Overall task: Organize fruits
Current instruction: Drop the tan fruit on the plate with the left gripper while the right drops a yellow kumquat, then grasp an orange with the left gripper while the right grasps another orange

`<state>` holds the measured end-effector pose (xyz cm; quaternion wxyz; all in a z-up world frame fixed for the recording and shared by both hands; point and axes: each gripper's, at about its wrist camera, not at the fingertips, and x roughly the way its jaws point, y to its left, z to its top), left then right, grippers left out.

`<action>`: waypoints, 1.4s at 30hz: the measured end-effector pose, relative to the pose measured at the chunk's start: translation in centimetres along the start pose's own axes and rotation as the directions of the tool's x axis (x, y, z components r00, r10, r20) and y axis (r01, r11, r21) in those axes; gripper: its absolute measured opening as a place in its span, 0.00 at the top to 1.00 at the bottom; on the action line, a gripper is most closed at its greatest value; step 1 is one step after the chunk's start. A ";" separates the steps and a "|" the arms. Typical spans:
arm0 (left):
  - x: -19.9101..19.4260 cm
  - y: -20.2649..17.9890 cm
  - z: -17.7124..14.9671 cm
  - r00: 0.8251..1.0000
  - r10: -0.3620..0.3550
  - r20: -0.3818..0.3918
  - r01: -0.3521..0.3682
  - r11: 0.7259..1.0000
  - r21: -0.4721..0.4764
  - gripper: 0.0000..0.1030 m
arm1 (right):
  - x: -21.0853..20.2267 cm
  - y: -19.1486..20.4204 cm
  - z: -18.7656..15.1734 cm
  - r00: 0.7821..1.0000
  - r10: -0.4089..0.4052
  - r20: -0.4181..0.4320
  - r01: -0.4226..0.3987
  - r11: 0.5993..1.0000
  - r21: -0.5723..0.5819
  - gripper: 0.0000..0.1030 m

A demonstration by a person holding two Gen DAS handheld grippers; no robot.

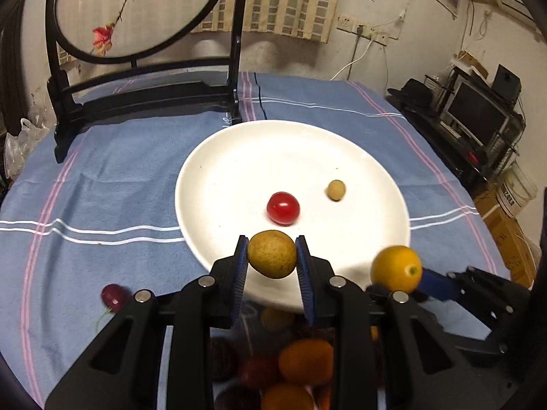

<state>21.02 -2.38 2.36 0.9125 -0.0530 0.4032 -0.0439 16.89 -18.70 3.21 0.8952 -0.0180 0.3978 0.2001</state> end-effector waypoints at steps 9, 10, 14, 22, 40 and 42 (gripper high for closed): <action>0.9 0.7 -1.2 0.999 -0.027 0.031 0.029 0.999 -0.039 0.43 | 0.2 -0.1 -0.4 1.000 0.010 0.018 -0.011 1.000 0.017 0.57; 0.8 0.7 -1.3 0.999 -0.027 0.034 0.028 0.999 -0.037 0.42 | -0.1 0.0 -0.5 1.000 0.006 0.024 -0.007 1.000 0.013 0.55; -0.7 0.3 -1.8 0.998 -0.002 0.061 0.002 1.000 -0.009 0.39 | -1.1 0.5 -0.9 0.999 -0.011 0.048 0.012 1.000 -0.017 0.47; -3.4 1.0 -3.6 0.997 0.003 0.080 -0.001 1.000 -0.021 0.25 | -0.8 -0.7 -1.2 0.998 -0.056 0.027 0.056 0.998 0.006 0.39; -7.0 1.2 -10.9 0.998 -0.060 -0.013 0.061 0.994 0.093 0.19 | -6.1 -1.6 -8.2 0.999 0.047 0.011 -0.047 0.996 0.072 0.31; -6.9 0.8 -11.2 0.998 -0.063 -0.022 0.065 0.992 0.111 0.19 | -6.7 -1.3 -9.5 1.000 0.029 -0.012 -0.028 0.999 0.039 0.31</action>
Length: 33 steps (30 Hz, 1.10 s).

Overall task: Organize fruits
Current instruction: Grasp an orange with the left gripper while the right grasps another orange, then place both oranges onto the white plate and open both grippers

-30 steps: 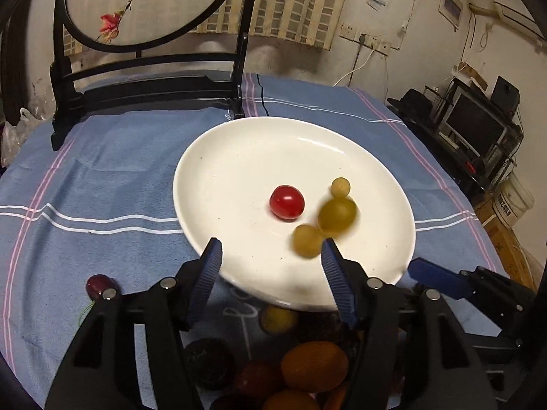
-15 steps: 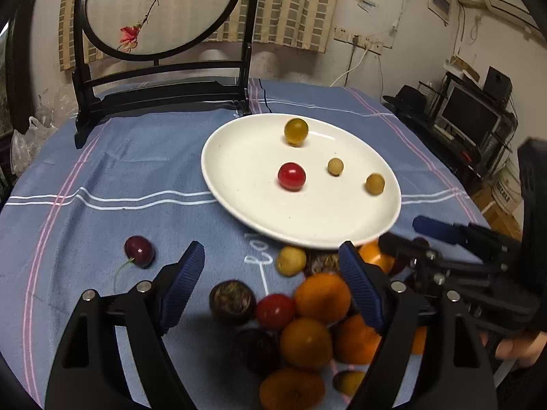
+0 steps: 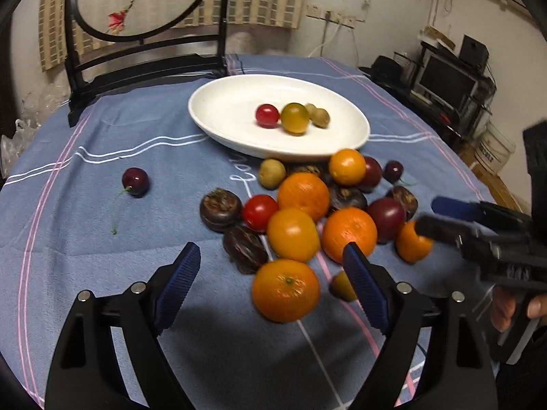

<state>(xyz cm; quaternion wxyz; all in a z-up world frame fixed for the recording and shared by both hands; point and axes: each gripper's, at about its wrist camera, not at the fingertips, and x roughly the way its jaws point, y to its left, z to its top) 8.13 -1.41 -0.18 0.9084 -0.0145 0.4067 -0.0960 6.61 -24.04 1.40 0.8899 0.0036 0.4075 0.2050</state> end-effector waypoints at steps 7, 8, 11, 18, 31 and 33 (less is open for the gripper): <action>0.2 -0.2 -0.3 1.000 0.015 -0.009 -0.015 1.000 0.013 0.19 | 1.9 0.8 -1.2 0.994 -0.055 -0.100 0.051 0.998 -0.037 0.32; 0.3 -0.1 -0.4 1.000 0.016 -0.013 -0.016 1.000 0.011 0.19 | 2.3 0.9 -1.1 0.993 -0.059 -0.104 0.055 0.998 -0.040 0.33; 0.5 0.0 -0.6 0.999 0.009 -0.034 -0.009 1.000 0.007 0.19 | 3.1 1.5 -1.0 0.989 -0.109 -0.098 0.102 0.992 -0.072 0.60; 1.0 -0.2 -1.3 0.997 0.003 -0.075 0.000 1.000 0.029 0.19 | 2.6 -0.8 -1.0 0.997 0.014 -0.080 -0.010 0.998 0.057 0.62; 1.2 -0.5 -2.0 0.993 -0.019 -0.119 0.021 1.000 0.015 0.59 | 2.2 -0.7 -1.1 0.997 0.016 -0.073 -0.012 0.999 0.048 0.62; 0.1 -1.2 -1.9 0.993 -0.041 -0.107 0.046 0.998 0.043 0.59 | 1.9 0.0 -1.0 0.998 -0.008 -0.065 0.008 1.000 0.007 0.62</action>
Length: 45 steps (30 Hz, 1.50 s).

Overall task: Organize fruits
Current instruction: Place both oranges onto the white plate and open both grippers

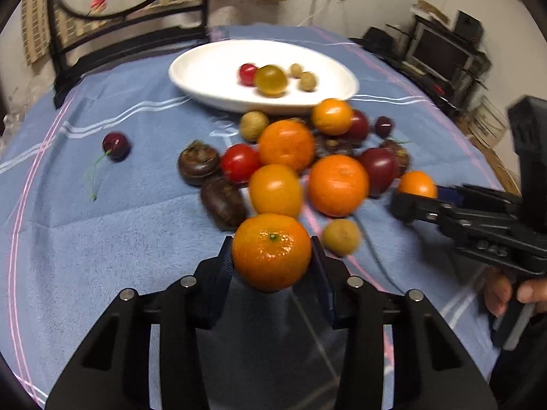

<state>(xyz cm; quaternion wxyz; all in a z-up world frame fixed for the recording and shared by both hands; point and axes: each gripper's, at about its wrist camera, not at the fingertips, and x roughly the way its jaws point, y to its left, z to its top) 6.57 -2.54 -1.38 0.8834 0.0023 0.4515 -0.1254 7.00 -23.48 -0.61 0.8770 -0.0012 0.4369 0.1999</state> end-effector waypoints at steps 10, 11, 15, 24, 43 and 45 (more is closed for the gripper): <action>-3.5 0.3 9.2 0.988 -0.091 0.127 0.097 0.994 -0.048 0.59 | -4.3 1.5 8.4 0.976 0.115 0.188 -0.124 0.992 0.037 0.62; -3.4 0.8 10.7 0.985 -0.089 0.147 0.102 0.991 -0.086 0.59 | -3.9 1.4 9.7 0.974 0.115 0.196 -0.128 0.990 0.054 0.62; -1.2 1.9 14.2 0.982 0.059 0.182 -0.030 0.986 -0.161 0.59 | -1.0 0.9 12.6 0.975 0.103 0.199 -0.128 0.985 0.117 0.62; 5.6 3.9 13.2 0.995 0.075 0.066 -0.060 0.977 -0.207 0.59 | 3.3 -0.1 11.3 0.989 0.064 0.135 -0.082 0.987 0.136 0.62; 4.6 4.2 11.6 0.982 0.143 0.127 -0.113 0.970 -0.216 0.20 | 3.1 -0.7 10.8 0.987 0.062 0.151 -0.087 0.982 0.170 0.31; 4.3 4.2 11.3 0.980 0.154 0.128 -0.125 0.969 -0.212 0.18 | 3.1 -0.8 10.6 0.987 0.054 0.149 -0.079 0.982 0.170 0.27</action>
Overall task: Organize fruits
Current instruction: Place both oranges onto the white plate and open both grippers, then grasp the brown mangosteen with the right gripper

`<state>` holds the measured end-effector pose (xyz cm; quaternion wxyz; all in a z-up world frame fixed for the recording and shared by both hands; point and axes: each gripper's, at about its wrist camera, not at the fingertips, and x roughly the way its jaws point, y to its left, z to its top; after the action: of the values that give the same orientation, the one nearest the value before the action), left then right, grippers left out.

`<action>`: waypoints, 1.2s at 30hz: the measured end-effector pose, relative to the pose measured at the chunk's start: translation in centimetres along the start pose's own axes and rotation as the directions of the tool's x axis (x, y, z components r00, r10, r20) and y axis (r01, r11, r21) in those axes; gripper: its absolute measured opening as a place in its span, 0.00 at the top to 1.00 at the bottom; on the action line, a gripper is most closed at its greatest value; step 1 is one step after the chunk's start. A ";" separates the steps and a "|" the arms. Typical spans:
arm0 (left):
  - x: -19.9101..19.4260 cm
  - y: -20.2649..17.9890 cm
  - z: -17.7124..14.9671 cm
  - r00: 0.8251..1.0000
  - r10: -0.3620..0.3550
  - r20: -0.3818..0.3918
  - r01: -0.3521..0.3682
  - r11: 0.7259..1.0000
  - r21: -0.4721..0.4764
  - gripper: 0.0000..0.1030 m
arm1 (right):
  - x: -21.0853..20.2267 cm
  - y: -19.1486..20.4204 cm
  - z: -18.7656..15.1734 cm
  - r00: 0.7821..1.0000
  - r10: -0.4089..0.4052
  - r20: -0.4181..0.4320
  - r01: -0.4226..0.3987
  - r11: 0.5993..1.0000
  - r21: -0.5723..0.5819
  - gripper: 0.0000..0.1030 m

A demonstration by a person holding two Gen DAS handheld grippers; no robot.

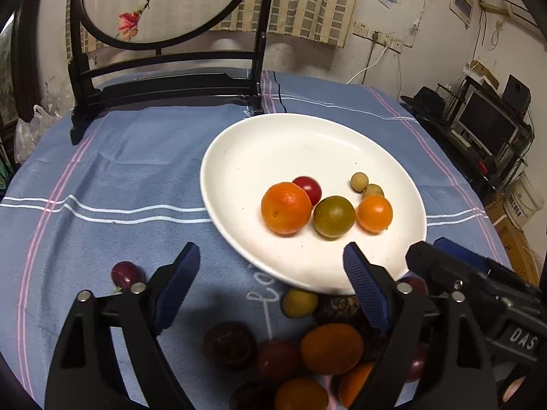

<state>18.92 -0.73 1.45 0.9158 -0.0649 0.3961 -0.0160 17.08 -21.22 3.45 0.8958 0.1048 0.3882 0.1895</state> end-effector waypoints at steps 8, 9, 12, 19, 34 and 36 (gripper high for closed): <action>-2.5 1.5 -2.4 0.999 0.022 0.028 -0.022 1.000 0.011 0.13 | -0.1 -1.0 -0.1 1.000 -0.008 -0.003 0.008 0.999 0.042 0.17; -2.7 1.7 -2.9 0.999 0.031 0.031 -0.032 0.999 0.020 0.13 | -0.1 -1.0 -0.1 1.000 -0.009 -0.002 0.009 0.999 0.043 0.15; -3.2 1.9 -4.5 0.998 0.063 0.027 -0.065 0.996 0.056 0.13 | -0.2 -0.7 -0.3 1.000 -0.018 -0.006 0.018 0.999 0.033 0.13; -4.2 1.7 -5.7 0.999 0.051 0.018 -0.053 0.993 0.101 0.12 | -1.9 0.4 -0.6 0.999 -0.031 0.009 0.032 0.998 -0.060 0.13; -4.8 2.2 -6.1 1.000 0.008 -0.008 -0.008 0.999 0.047 0.10 | -6.1 -2.1 -6.1 0.989 -0.142 -0.037 0.129 0.963 -0.237 0.13; -4.7 2.6 -6.2 1.000 0.022 -0.011 -0.021 0.999 0.036 0.10 | -6.3 -2.5 -6.6 0.985 -0.164 -0.046 0.148 0.957 -0.251 0.14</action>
<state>11.17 1.58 0.32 0.9147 -0.0441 0.4016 -0.0137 8.93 -25.85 2.26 0.9006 -0.0447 0.3982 0.1683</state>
